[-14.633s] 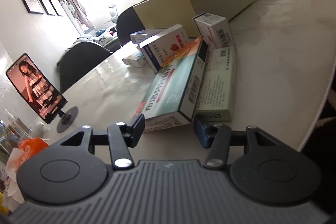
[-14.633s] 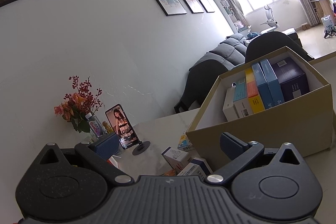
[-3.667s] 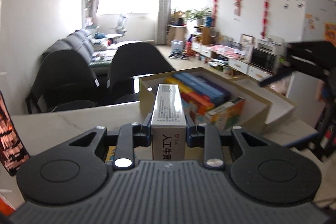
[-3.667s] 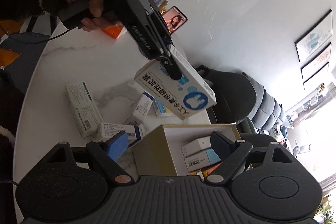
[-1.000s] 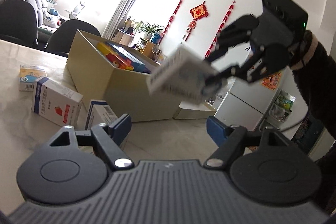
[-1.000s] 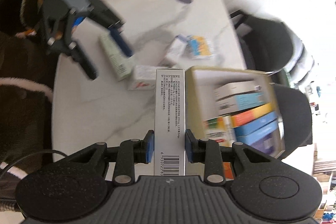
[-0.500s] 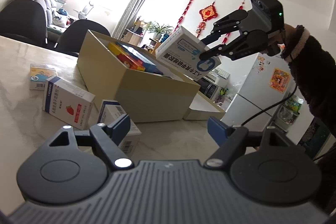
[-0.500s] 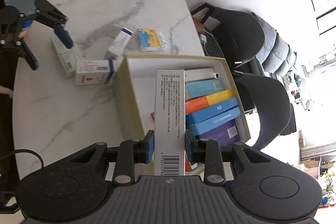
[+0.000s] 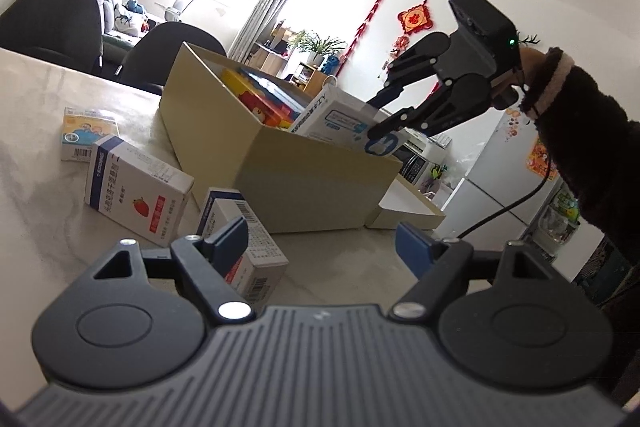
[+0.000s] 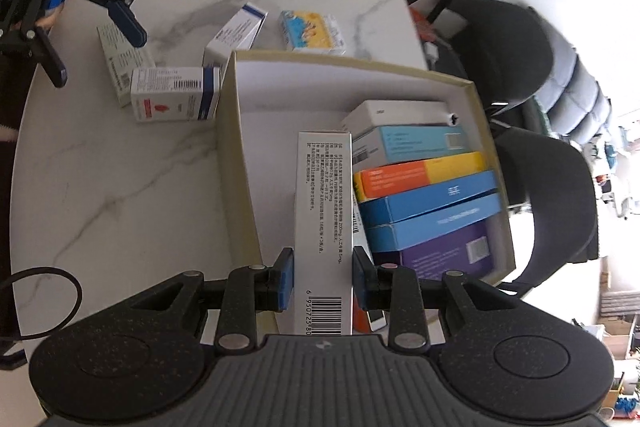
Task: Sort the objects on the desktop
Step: 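Lower the white box into the tall box and open the right tool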
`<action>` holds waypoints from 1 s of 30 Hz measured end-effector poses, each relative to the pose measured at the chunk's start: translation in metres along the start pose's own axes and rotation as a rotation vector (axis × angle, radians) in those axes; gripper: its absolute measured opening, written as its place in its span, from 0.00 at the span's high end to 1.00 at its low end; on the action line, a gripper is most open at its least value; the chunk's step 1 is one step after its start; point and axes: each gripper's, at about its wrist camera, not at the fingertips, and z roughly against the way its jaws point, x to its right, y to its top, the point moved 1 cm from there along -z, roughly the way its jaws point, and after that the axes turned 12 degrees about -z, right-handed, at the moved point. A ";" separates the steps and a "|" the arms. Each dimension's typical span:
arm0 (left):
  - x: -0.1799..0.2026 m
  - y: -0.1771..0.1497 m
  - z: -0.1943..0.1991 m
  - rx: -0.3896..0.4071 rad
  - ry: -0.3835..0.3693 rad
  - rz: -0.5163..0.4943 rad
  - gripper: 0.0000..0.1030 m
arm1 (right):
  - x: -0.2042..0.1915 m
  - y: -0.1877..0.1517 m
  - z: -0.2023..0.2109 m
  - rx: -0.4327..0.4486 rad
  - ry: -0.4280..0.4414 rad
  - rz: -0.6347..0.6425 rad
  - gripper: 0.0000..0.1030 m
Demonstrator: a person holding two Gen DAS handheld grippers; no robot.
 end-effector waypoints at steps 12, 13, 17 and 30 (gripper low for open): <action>-0.005 0.006 -0.007 -0.012 0.022 0.024 0.21 | 0.017 -0.003 -0.045 -0.145 0.114 0.029 0.69; -0.005 0.005 -0.007 -0.016 0.022 0.023 0.21 | 0.017 -0.003 -0.048 -0.151 0.119 0.030 0.68; -0.003 0.005 -0.007 -0.024 0.028 0.019 0.21 | 0.019 -0.003 -0.062 -0.185 0.107 0.038 0.66; -0.004 0.007 0.001 -0.022 0.051 0.025 0.19 | 0.020 -0.006 -0.066 -0.189 0.007 0.016 0.62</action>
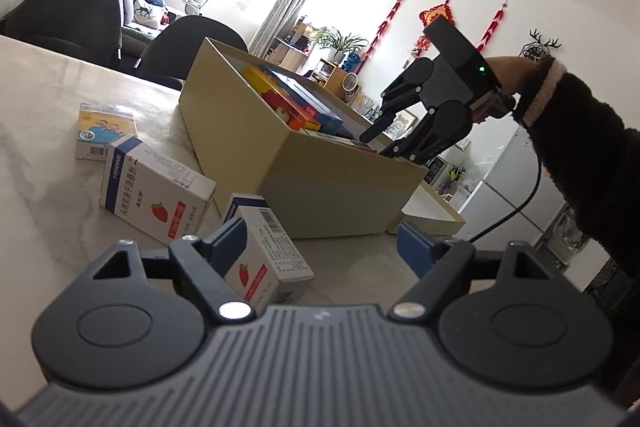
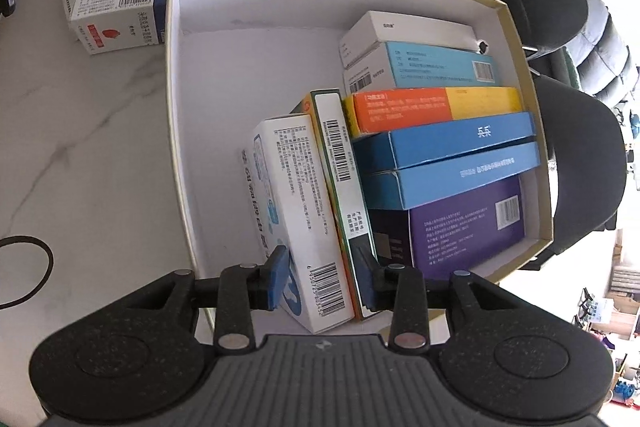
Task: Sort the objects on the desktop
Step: 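Lower the white box into the tall box and open the right tool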
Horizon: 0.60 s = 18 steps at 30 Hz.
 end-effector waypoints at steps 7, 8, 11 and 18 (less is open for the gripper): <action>-0.003 0.001 0.007 0.003 0.023 -0.013 0.18 | 0.003 -0.003 0.020 0.082 -0.049 -0.058 0.62; -0.003 0.001 0.009 0.005 0.028 -0.015 0.17 | 0.003 -0.003 0.023 0.100 -0.053 -0.073 0.62; -0.005 0.002 0.016 0.011 0.047 -0.026 0.17 | 0.002 -0.005 0.035 0.158 -0.070 -0.113 0.62; -0.010 -0.001 0.031 0.017 0.079 -0.036 0.15 | -0.010 -0.010 0.057 0.275 -0.097 -0.181 0.57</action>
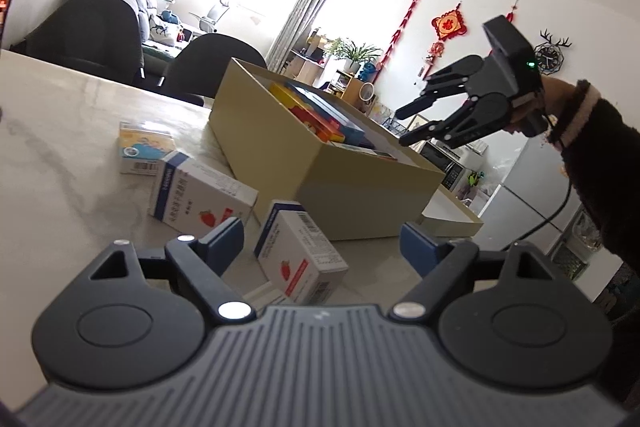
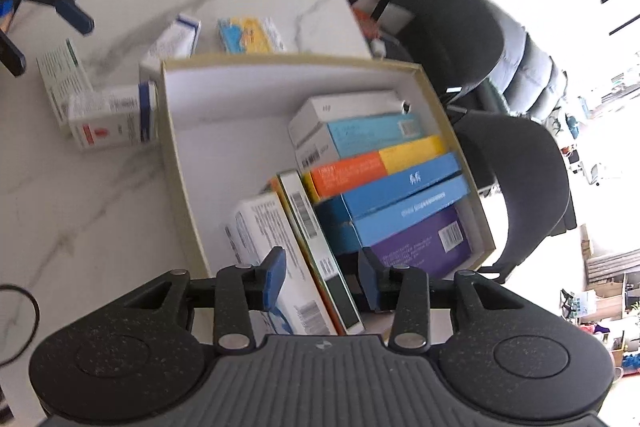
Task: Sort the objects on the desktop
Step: 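Lower the white box into the tall box and open the right tool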
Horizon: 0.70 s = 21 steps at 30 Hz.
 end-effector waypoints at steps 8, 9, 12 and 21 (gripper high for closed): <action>-0.003 -0.004 0.007 -0.069 0.016 -0.077 0.09 | -0.019 -0.005 0.021 0.092 0.002 -0.039 0.45; -0.003 -0.004 0.007 -0.089 0.015 -0.101 0.08 | -0.021 -0.006 0.024 0.104 0.001 -0.045 0.45; -0.005 -0.007 0.004 -0.151 0.016 -0.166 0.08 | -0.028 -0.010 0.032 0.147 0.000 -0.068 0.40; -0.018 -0.021 -0.004 -0.254 0.014 -0.234 0.08 | -0.044 -0.023 0.047 0.243 0.023 -0.140 0.26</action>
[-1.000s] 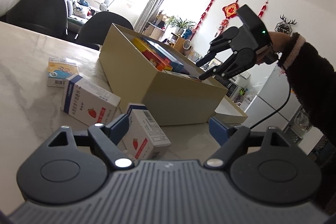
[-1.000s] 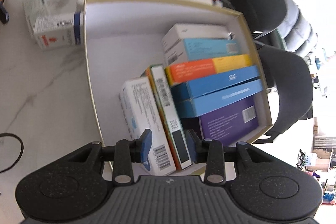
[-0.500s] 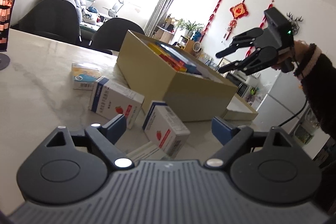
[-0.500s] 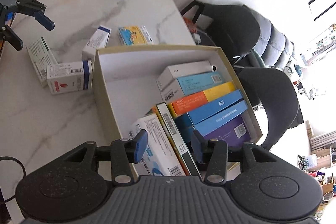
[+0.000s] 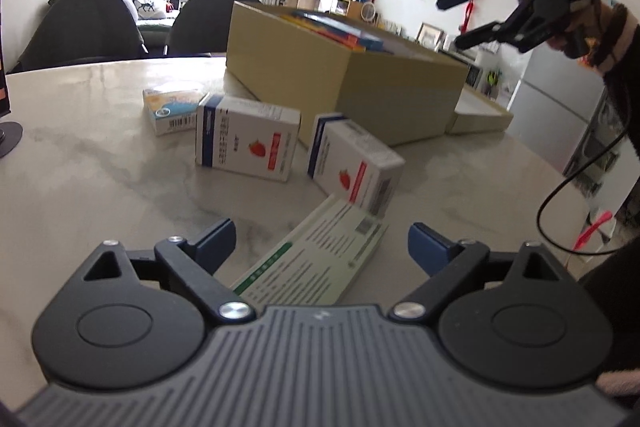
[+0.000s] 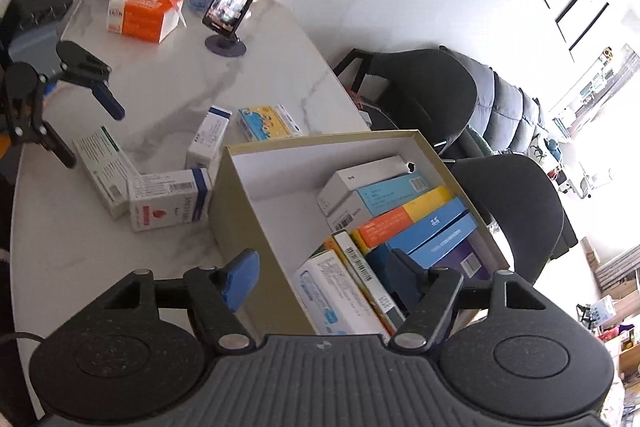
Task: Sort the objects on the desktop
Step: 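Close the left tool on the green-and-white box on the table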
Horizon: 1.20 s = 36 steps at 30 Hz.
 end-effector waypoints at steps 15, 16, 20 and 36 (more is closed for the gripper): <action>0.011 -0.017 -0.011 -0.091 0.045 -0.141 0.33 | -0.028 -0.023 0.007 0.124 0.033 -0.179 0.17; 0.012 -0.018 -0.010 -0.088 0.048 -0.142 0.34 | -0.032 -0.025 0.007 0.139 0.042 -0.191 0.17; 0.013 -0.020 -0.006 -0.076 0.051 -0.131 0.37 | -0.044 -0.030 0.006 0.189 0.077 -0.245 0.16; 0.032 -0.020 0.026 0.114 0.087 -0.003 0.49 | -0.070 -0.054 0.001 0.306 0.206 -0.634 0.09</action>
